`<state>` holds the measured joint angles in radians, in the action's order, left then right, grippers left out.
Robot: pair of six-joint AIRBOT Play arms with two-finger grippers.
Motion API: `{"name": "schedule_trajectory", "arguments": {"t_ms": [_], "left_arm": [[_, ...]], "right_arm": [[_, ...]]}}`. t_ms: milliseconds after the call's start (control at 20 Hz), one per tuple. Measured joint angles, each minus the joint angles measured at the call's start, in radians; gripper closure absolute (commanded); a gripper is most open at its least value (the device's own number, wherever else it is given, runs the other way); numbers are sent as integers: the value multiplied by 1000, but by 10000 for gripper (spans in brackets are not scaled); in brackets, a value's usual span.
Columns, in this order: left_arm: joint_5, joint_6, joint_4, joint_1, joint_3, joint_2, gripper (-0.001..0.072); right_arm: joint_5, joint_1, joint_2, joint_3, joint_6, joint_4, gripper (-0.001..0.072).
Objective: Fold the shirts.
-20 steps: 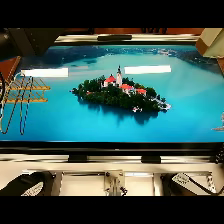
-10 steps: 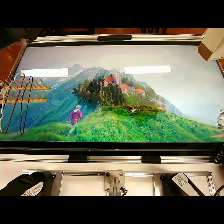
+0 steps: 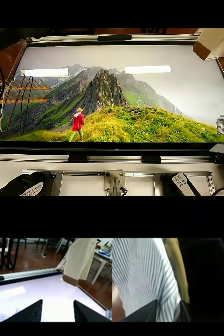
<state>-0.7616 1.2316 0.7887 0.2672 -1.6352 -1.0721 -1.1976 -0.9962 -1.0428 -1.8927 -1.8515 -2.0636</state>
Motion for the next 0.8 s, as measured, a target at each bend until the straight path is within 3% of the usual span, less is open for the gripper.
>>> {"name": "schedule_trajectory", "arguments": {"t_ms": [100,150,200,450,550,650,700,750,800], "left_arm": [[0,0,8,0,0,-19,249],[0,0,10,0,0,-29,371],[-2,0,15,0,0,-40,426],[-97,26,98,0,0,-108,430],[-194,86,182,1,0,-148,524],[-317,176,332,2,0,-194,524],[-377,217,422,3,3,-216,518],[-442,258,515,4,13,-236,384],[-491,290,587,4,30,-249,180]], "right_arm": [[-52,10,23,-1,28,15,290],[-77,13,35,0,35,29,291],[-98,16,48,0,44,44,294],[-284,20,90,5,125,221,297],[-377,20,89,33,154,344,403],[-451,22,89,95,171,491,402],[-480,26,93,139,178,557,402],[-504,40,102,196,184,606,402],[-516,68,114,253,189,636,402]]}}
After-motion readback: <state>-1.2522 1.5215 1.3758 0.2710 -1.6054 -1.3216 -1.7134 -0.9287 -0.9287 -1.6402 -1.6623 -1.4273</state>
